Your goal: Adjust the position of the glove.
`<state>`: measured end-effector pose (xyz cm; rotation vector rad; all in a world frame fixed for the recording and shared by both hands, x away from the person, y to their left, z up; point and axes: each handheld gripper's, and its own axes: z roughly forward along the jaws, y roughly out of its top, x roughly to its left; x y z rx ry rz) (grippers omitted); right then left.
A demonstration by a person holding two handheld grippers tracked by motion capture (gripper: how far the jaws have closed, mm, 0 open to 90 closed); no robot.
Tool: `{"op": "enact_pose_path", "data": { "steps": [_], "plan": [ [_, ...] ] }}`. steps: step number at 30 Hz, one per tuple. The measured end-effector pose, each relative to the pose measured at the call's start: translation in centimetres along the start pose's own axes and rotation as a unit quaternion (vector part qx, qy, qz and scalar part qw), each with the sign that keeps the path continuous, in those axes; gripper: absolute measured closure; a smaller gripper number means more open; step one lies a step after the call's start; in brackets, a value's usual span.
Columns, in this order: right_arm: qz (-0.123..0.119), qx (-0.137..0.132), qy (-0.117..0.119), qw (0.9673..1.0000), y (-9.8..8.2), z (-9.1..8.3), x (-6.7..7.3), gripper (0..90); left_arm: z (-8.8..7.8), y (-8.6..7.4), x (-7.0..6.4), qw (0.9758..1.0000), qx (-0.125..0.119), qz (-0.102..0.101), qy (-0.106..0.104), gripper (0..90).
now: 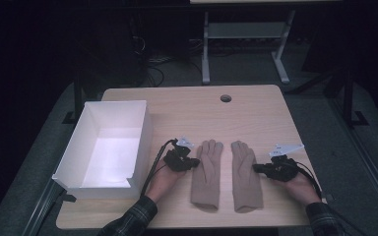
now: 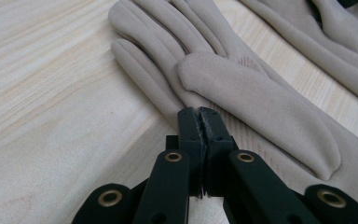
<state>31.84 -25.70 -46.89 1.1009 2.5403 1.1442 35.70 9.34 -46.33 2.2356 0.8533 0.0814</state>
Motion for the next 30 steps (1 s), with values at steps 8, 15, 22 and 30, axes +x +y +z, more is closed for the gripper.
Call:
{"op": "enact_pose_path", "data": {
  "steps": [8, 15, 22, 30],
  "plan": [
    [-0.013, 0.003, 0.018, 0.9998, 0.6, 0.8, 1.2, 90.0, 0.0, 0.1, -0.1, 1.0, 0.0, 0.003, -0.005, 88.2],
    [-0.024, 0.005, 0.027, 0.9993, 1.0, 1.4, 2.0, 90.0, -0.5, 0.4, -0.6, 0.9996, -0.013, 0.002, -0.025, 88.2],
    [-0.03, 0.004, 0.034, 0.999, 1.1, 1.7, 2.3, 90.0, -1.2, 1.3, -1.5, 0.9974, -0.044, 0.002, -0.057, 88.3],
    [-0.031, 0.005, 0.04, 0.9987, 1.4, 2.1, 2.8, 90.0, -1.8, 3.4, -2.6, 0.9919, -0.074, 0.009, -0.103, 88.3]
  ]
}}
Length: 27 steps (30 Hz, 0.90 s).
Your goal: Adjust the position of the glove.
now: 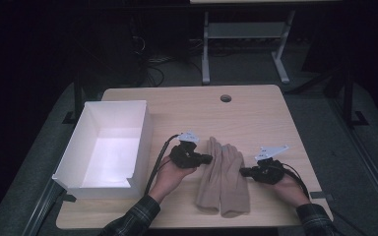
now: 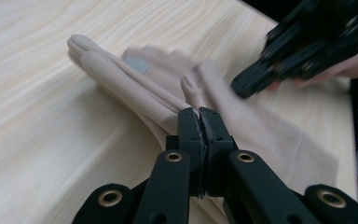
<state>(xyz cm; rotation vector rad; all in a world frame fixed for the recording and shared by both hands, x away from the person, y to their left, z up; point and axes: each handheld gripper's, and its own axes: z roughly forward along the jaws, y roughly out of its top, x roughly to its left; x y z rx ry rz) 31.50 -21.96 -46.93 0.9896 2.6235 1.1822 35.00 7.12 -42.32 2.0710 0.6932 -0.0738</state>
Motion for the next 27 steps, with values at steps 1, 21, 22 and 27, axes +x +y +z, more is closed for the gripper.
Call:
{"op": "enact_pose_path", "data": {
  "steps": [1, 21, 22, 27],
  "plan": [
    [0.001, 0.001, 0.001, 1.0, 0.1, 0.1, 0.1, 90.0, 0.1, 0.3, -0.1, 1.0, -0.001, 0.002, -0.003, 88.3],
    [-0.027, -0.001, 0.038, 0.9989, 2.8, 3.7, 3.0, 90.0, 2.6, 0.8, -1.0, 0.9993, 0.014, 0.003, -0.034, 88.3],
    [-0.026, 0.001, 0.039, 0.9989, 3.0, 3.9, 3.2, 90.0, 2.9, 0.7, -1.1, 0.9992, 0.018, 0.0, -0.036, 88.3],
    [-0.034, 0.0, 0.039, 0.9987, 3.0, 3.8, 3.2, 90.0, 3.6, 0.3, -1.2, 0.999, 0.026, 0.003, -0.038, 88.3]
  ]
}}
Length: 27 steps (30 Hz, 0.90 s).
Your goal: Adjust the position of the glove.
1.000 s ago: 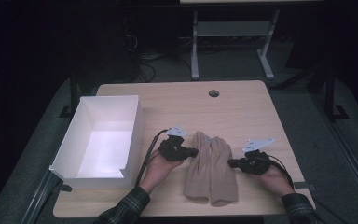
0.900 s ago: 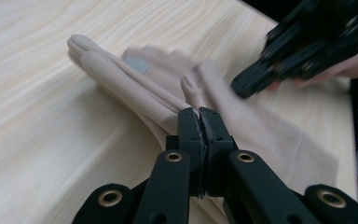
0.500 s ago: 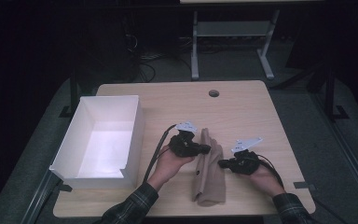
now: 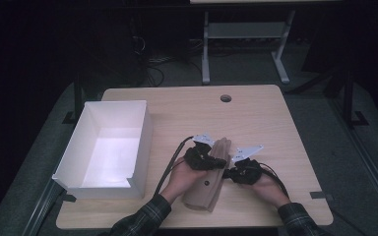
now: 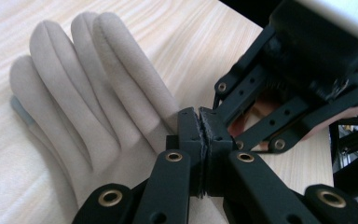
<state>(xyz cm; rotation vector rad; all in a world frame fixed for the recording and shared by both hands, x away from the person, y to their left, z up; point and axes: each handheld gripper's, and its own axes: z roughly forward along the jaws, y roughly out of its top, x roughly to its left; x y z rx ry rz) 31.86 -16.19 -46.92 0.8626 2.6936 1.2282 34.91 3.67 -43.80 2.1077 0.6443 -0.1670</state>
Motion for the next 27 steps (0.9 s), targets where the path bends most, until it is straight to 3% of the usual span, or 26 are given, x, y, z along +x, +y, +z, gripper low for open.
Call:
{"op": "enact_pose_path", "data": {
  "steps": [7, 12, 16, 18, 20, 23, 27],
  "plan": [
    [0.02, -0.009, -0.022, 0.9995, -1.1, -2.0, -1.4, 86.3, 1.0, -0.6, -0.1, 0.9999, 0.014, -0.002, 0.004, 88.1],
    [0.036, -0.028, -0.065, 0.9969, -2.0, -3.7, -3.0, 68.5, 2.2, -1.1, -0.3, 0.9993, 0.035, 0.007, 0.015, 87.2],
    [0.053, -0.042, -0.11, 0.9917, -2.6, -4.5, -4.0, 47.0, 2.6, -1.3, -0.4, 0.9989, 0.045, 0.012, 0.01, 82.3],
    [0.066, -0.044, -0.126, 0.9889, -2.9, -4.7, -4.6, 41.2, 2.4, -1.1, -0.9, 0.9989, 0.042, 0.018, 0.013, 72.9],
    [0.072, -0.044, -0.142, 0.9862, -3.2, -4.9, -5.1, 36.3, 1.9, -0.9, -1.4, 0.9987, 0.039, 0.027, 0.018, 69.6],
    [0.084, -0.042, -0.162, 0.9823, -3.6, -5.1, -5.8, 30.6, 1.0, -0.8, -1.9, 0.9994, 0.023, 0.023, 0.012, 70.5],
    [0.09, -0.039, -0.182, 0.9784, -4.2, -5.2, -6.6, 27.0, 0.3, -1.1, -2.8, 0.9997, 0.015, 0.02, -0.005, 80.1]
  ]
}}
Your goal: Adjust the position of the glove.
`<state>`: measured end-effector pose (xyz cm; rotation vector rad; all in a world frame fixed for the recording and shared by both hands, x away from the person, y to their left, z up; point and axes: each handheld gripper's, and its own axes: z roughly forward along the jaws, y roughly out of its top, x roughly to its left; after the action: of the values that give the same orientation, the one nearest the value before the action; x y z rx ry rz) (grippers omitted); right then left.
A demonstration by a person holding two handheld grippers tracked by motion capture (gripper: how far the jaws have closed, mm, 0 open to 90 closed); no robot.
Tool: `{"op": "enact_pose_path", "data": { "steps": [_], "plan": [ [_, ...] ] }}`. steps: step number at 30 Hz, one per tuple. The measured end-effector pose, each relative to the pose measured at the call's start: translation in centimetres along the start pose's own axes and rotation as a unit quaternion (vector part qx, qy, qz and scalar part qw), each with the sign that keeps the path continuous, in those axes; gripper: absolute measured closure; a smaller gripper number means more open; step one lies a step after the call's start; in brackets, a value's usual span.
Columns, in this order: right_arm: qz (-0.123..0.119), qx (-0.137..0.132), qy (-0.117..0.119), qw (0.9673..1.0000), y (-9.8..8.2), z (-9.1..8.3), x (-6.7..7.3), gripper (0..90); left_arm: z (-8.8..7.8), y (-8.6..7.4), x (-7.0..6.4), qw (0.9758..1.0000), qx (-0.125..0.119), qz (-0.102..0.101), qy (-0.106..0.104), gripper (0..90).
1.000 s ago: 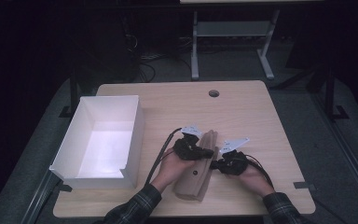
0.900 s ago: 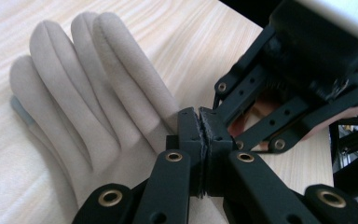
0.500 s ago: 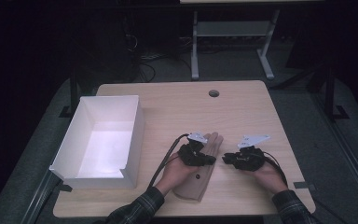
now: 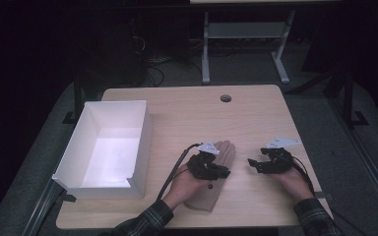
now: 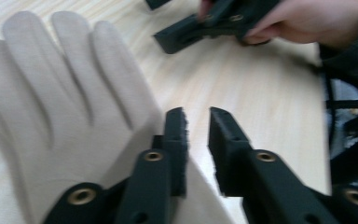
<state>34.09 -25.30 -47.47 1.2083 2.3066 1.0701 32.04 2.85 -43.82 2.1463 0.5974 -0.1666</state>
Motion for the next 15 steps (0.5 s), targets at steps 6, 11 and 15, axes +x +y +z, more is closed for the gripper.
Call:
{"op": "enact_pose_path", "data": {
  "steps": [6, 11, 15],
  "plan": [
    [-0.002, 0.005, -0.028, 0.9996, -0.5, 0.4, -0.6, 21.4, 0.5, -1.6, -1.2, 0.9984, 0.052, 0.023, 0.0, 85.8],
    [0.0, 0.005, -0.035, 0.9994, -0.6, 0.4, -0.8, 19.8, 0.6, -2.4, -0.9, 0.997, 0.073, 0.022, 0.014, 87.8],
    [0.003, 0.007, -0.035, 0.9994, -0.6, 0.4, -0.8, 19.2, 0.2, -2.6, -0.8, 0.9962, 0.08, 0.025, 0.026, 88.8]
  ]
}}
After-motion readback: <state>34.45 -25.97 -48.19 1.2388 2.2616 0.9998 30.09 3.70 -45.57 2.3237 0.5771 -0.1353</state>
